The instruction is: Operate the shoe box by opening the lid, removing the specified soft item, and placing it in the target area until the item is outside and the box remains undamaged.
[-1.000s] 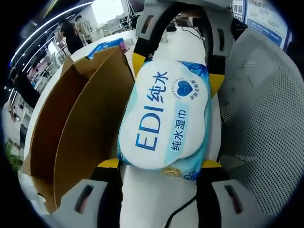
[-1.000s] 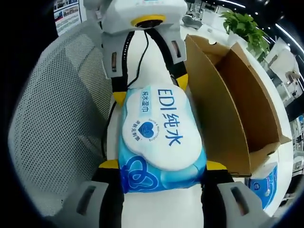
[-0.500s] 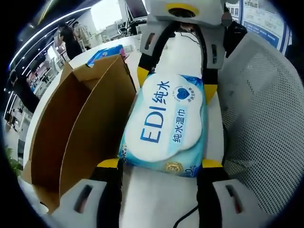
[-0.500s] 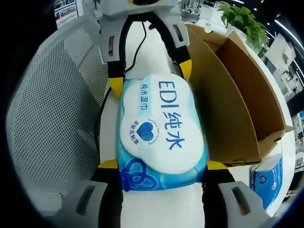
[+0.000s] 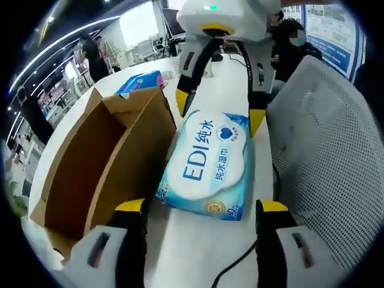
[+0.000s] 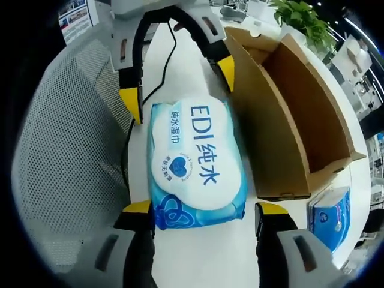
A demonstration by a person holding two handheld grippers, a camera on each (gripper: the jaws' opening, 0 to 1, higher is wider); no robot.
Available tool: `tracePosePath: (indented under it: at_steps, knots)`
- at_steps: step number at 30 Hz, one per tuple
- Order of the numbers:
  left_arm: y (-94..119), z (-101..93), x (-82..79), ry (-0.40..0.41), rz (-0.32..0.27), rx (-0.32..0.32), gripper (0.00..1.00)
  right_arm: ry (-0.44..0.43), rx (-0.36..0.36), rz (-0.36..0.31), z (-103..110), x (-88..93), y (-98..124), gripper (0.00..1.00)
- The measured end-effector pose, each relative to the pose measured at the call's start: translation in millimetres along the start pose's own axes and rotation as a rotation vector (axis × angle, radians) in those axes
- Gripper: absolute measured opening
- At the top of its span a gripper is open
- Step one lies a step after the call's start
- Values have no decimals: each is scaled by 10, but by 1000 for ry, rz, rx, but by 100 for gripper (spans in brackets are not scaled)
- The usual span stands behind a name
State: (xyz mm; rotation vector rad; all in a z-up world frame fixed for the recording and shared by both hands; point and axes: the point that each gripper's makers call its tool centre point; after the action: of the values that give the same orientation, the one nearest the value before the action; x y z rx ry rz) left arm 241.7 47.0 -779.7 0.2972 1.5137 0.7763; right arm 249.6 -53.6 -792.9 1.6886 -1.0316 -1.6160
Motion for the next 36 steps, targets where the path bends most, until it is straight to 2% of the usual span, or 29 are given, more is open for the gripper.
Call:
tracePosePath:
  at_steps: [1,3,5,6,7,11,12,13,16,18,21,22,25,29,34,36]
  knots:
    - [41,8,-31,0,-22,-7,74,-3,5,1,-7,-12,6,67]
    - [105,0,-69,19,-46,-12,75,-87,22,21,-1,4,28,69]
    - [164,-9,-94,25,-61,-13,78,-133,45,-5,-37,-46,31,71]
    - [194,-7,-111,30,-75,-20,80,-121,52,-27,-60,-90,41,71]
    - [241,6,-158,49,-118,-39,81,-104,44,-25,-44,-115,71,71]
    - [397,-18,-171,99,-138,-49,84,-58,43,-21,-45,-232,60,73]
    - [426,-29,-192,120,-152,-53,87,-58,42,-22,-46,-260,51,74]
    - [462,-56,-243,161,-193,-58,90,-62,42,-23,-46,-299,33,75]
    - [571,-64,-238,164,-202,-73,91,-49,24,-22,-5,-357,-31,75]
    - [639,-61,-228,174,-210,-90,92,4,6,-7,12,-382,-76,75]
    - [736,-55,-249,211,-243,-111,94,23,-1,-13,37,-456,-131,72]
    - [794,-54,-274,238,-276,-127,95,32,-22,-3,74,-482,-185,70]
    - [877,-86,-266,237,-275,-133,96,90,-37,38,76,-484,-265,69]
    - [1004,-50,-279,234,-289,-200,97,97,-66,73,128,-448,-386,67]
    - [1085,-31,-309,296,-323,-233,97,135,-51,156,92,-363,-460,61]
    - [1107,-40,-333,285,-339,-237,94,118,-66,169,110,-367,-460,61]
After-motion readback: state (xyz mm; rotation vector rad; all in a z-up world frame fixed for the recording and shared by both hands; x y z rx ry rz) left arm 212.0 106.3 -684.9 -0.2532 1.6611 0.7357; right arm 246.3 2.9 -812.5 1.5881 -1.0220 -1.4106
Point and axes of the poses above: the point that each gripper's makers call its tool centre point, and the gripper's own axes: y roughly backward along the fingers, z roughly to its left, x roughly out of its underside, and after that the axes turned 14 degrees about -z, right-handed
